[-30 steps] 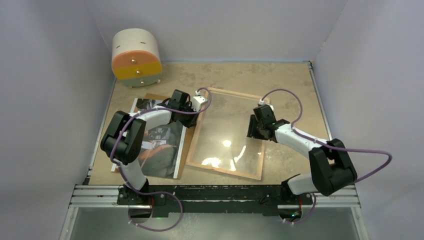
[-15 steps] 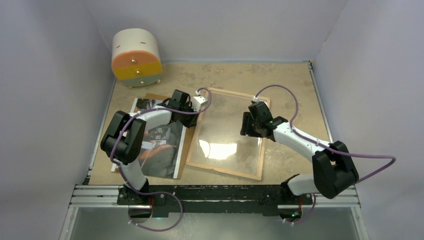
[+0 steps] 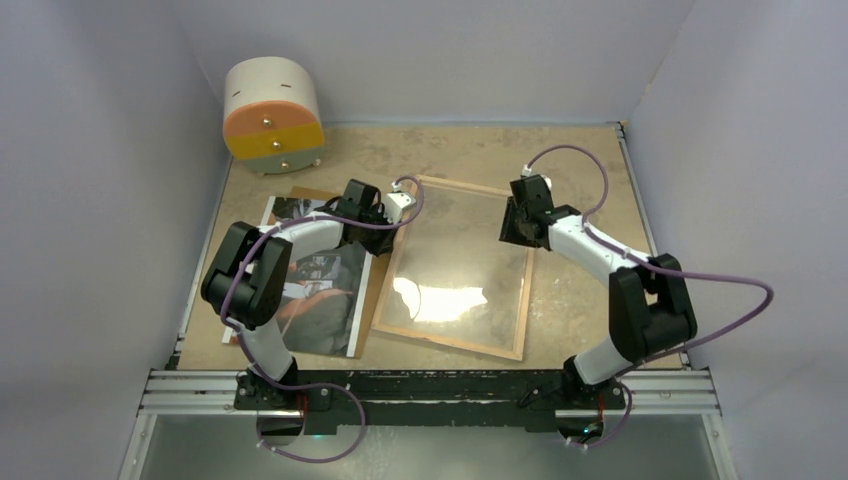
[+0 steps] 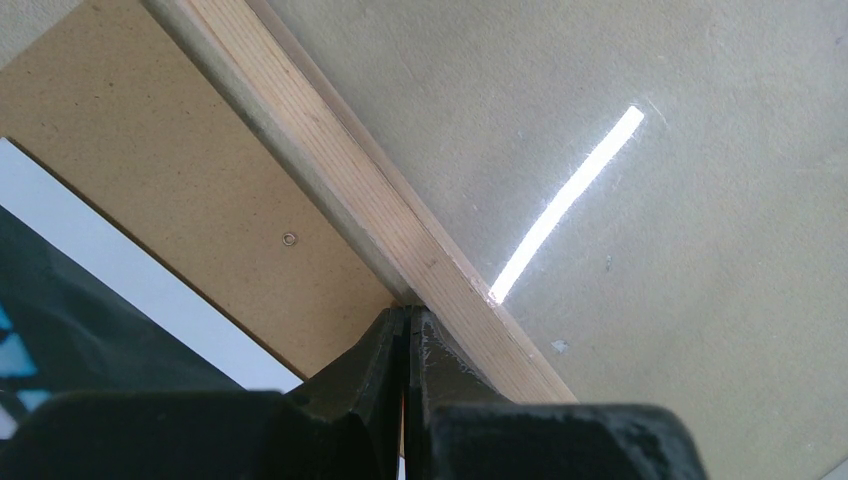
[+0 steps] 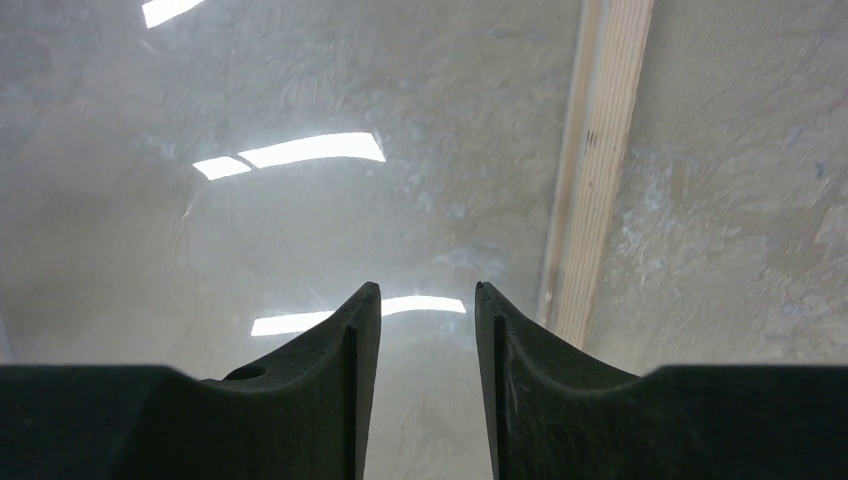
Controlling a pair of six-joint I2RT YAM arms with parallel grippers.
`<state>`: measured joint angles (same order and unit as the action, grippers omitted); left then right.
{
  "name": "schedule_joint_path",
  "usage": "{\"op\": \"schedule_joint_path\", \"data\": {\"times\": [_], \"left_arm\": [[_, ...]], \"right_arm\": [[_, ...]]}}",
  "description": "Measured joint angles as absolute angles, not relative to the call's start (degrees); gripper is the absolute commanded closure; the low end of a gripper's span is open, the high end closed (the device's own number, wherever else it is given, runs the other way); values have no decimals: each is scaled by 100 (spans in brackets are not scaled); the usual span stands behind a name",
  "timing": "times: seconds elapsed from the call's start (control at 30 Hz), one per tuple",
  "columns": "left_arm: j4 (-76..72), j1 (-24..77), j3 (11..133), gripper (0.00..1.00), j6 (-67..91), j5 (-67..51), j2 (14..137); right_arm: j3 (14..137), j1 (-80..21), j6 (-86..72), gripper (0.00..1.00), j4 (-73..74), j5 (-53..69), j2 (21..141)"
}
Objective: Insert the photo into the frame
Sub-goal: Place the photo frame item in the photo frame.
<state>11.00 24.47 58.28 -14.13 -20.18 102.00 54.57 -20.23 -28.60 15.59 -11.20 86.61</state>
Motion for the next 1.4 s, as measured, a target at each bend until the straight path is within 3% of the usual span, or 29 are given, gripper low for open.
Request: {"op": "schedule_joint_path", "data": {"times": [0.1,0.47,1.4], "left_arm": [[1100,2447,5826,100,-1413,-2018,10200],[1100,2447,5826,100,-1417,-2018,10200],[1352,2456,5787,100,-1568,-2016,10073]], "right_arm": [[5675,-1887,-2773,67,1463,-1127,9052],[5774,-1745,-2729,72,1337,-1299,9647],[5592,-1603,-2746,64,1175,-1415,9714]]}}
